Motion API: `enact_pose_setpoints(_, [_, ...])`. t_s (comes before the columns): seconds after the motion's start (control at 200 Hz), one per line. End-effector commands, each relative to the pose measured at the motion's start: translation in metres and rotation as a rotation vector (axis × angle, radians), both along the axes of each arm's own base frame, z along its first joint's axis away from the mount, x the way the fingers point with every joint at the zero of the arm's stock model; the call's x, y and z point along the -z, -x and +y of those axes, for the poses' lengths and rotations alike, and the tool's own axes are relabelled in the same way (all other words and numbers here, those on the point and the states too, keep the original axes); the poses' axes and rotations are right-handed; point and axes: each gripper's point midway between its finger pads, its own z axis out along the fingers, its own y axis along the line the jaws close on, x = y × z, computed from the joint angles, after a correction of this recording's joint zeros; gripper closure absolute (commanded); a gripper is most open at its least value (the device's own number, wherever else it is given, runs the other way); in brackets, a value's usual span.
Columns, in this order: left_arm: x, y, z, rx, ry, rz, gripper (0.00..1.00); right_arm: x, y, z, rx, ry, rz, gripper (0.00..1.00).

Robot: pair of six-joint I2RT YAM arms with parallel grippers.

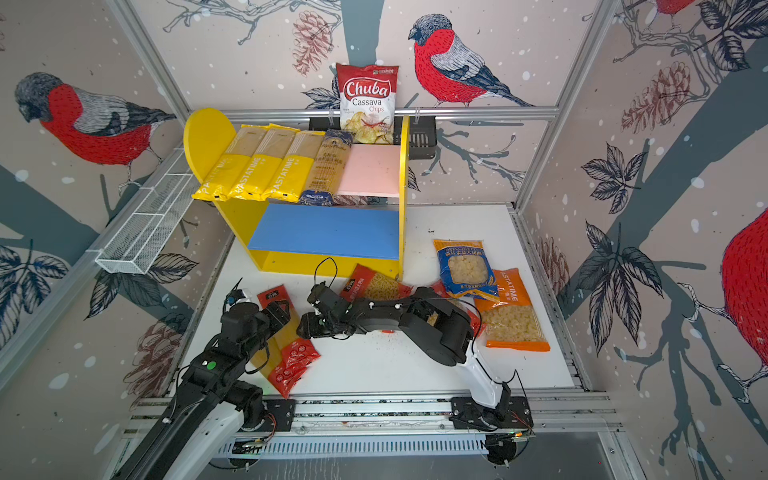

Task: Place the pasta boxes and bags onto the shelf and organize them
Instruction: 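Open the right gripper and lower both grippers toward the red spaghetti pack, then grasp the red-labelled spaghetti pack with both grippers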

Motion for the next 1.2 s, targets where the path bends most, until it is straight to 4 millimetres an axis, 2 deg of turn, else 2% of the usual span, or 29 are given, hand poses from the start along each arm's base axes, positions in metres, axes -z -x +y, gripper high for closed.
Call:
enact_pose_setpoints(0.0, [-0.008,-0.006,-0.006,0.016,0.029,-0.042,0.30,0.008,0.005,0.004,-0.024,-0.003,0.042,0.49])
enact_pose_setpoints(0.17, [-0.008,-0.008,-0.009,0.025,0.049,-0.052,0.30,0.018,0.005,0.012,-0.028,-0.020,0.078,0.56])
enact_pose_setpoints(0.325, [-0.008,-0.008,-0.011,0.031,0.059,-0.061,0.30,0.012,0.001,0.015,-0.031,-0.059,0.085,0.68])
enact_pose_setpoints(0.485, [-0.013,-0.009,-0.011,0.033,0.056,-0.069,0.30,-0.007,-0.004,0.016,-0.027,-0.081,0.067,0.86])
enact_pose_setpoints(0.71, [-0.028,-0.013,-0.014,0.050,0.058,-0.101,0.30,-0.038,-0.012,0.006,-0.003,-0.082,-0.004,0.95])
enact_pose_setpoints(0.81, [-0.033,-0.016,-0.020,0.078,0.068,-0.112,0.30,-0.047,-0.021,-0.011,0.037,-0.029,-0.077,0.98])
enact_pose_setpoints(0.896, [-0.035,-0.019,-0.025,0.107,0.075,-0.117,0.30,-0.052,-0.028,-0.033,0.081,0.014,-0.121,0.99])
enact_pose_setpoints(1.046, [-0.035,-0.024,-0.039,0.170,0.108,-0.128,0.30,-0.055,-0.040,-0.088,0.204,0.065,-0.146,1.00])
enact_pose_setpoints(1.196, [-0.033,-0.029,-0.059,0.247,0.155,-0.136,0.31,-0.046,-0.046,-0.143,0.365,0.054,-0.092,1.00])
